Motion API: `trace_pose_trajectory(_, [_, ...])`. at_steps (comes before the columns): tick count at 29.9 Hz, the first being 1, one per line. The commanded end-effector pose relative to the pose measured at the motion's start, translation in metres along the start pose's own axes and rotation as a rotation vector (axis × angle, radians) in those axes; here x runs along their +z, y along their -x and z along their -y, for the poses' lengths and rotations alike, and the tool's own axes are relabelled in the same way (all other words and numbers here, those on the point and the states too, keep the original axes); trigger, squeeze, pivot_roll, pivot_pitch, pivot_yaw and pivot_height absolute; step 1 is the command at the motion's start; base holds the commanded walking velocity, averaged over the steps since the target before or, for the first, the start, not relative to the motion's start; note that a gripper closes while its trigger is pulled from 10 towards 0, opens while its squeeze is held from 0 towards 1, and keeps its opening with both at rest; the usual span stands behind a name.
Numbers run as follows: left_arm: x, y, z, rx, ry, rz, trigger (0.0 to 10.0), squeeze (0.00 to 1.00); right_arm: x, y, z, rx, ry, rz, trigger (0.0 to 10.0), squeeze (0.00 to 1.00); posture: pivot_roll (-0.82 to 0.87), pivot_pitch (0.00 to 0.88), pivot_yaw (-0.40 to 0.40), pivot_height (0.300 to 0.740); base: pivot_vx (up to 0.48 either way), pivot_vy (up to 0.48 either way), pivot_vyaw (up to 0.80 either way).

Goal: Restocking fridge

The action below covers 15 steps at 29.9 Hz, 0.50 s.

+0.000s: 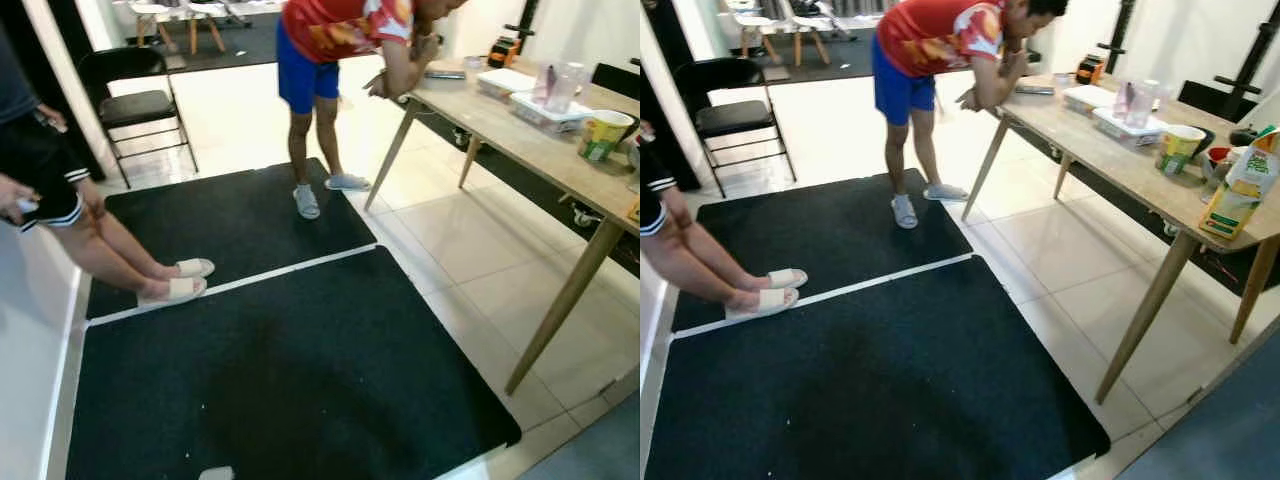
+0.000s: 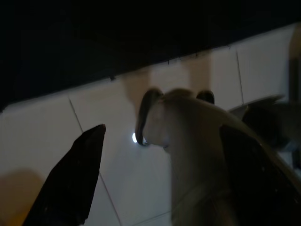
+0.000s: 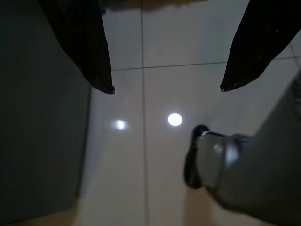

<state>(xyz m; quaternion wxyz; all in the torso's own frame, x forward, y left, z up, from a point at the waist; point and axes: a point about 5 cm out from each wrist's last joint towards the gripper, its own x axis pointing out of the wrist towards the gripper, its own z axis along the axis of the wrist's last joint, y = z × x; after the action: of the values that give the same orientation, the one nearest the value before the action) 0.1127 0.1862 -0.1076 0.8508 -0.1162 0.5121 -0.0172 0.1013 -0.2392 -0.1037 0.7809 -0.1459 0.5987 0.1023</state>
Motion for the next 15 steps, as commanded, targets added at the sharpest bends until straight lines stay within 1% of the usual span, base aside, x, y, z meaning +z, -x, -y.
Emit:
trace_pose_trajectory(1, [-0.0079,0.0021,-0.0026,0.005,-0.008,-0.033,10.0,0.00,0.0086,-0.0009,-0.0015,0.006,0.003,0.027,10.0,0.00,-0.06,0.000,-0.018,0.740,0.315,0.000,0.00])
trace_pose_trajectory(15, [-0.0075,0.0021,-0.0026,0.001,-0.019,-0.034,10.0,0.00,0.0102,-0.0008,-0.0011,0.013,0.006,0.034,10.0,0.00,-0.06,0.000,-0.020,0.740,0.317,0.000,0.00])
